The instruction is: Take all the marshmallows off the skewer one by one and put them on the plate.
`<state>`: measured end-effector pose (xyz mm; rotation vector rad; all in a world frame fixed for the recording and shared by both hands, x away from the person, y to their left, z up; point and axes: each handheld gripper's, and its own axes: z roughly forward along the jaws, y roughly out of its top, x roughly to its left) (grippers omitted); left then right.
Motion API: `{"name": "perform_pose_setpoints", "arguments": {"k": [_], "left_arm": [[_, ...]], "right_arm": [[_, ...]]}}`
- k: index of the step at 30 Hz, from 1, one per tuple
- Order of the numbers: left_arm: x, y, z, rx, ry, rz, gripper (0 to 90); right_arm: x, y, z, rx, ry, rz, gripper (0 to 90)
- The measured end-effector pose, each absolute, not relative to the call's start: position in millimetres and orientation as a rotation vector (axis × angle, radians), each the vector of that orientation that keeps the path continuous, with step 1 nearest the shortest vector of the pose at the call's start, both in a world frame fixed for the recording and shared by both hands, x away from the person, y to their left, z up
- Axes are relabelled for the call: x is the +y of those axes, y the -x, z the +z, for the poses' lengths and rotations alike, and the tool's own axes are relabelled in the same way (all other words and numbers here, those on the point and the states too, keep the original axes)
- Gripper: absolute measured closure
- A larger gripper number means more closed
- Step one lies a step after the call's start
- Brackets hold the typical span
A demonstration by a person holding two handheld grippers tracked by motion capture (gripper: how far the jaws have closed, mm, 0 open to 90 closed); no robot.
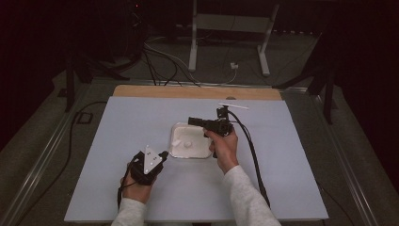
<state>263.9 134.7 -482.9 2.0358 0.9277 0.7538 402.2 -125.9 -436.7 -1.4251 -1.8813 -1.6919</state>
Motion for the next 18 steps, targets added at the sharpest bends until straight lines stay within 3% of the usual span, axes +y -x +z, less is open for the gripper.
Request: {"name": "perform_pose_setpoints", "arguments": {"k": [4,10,14,15,18], "left_arm": [[147.0,-266.5,-483.1,0.988,-1.969,0.718,90.0],[141.4,-265.9,-480.2,0.983,-1.955,0.712,90.0],[142.6,-267.3,-479.3,0.994,-1.938,0.703,90.0],[142.7,-267.5,-479.4,0.997,-1.938,0.701,90.0],[142.4,-267.9,-479.3,0.999,-1.932,0.698,90.0]], "right_arm": [[-144.5,-405.7,-422.7,-1.953,1.439,-1.707,77.4],[-132.7,-403.4,-436.2,-2.159,1.473,-1.579,72.7],[-123.8,-404.4,-452.7,-2.267,1.505,-1.441,64.9],[-121.4,-404.7,-457.9,-2.300,1.518,-1.403,58.7],[-120.5,-404.9,-461.0,-2.309,1.532,-1.386,50.8]]}}
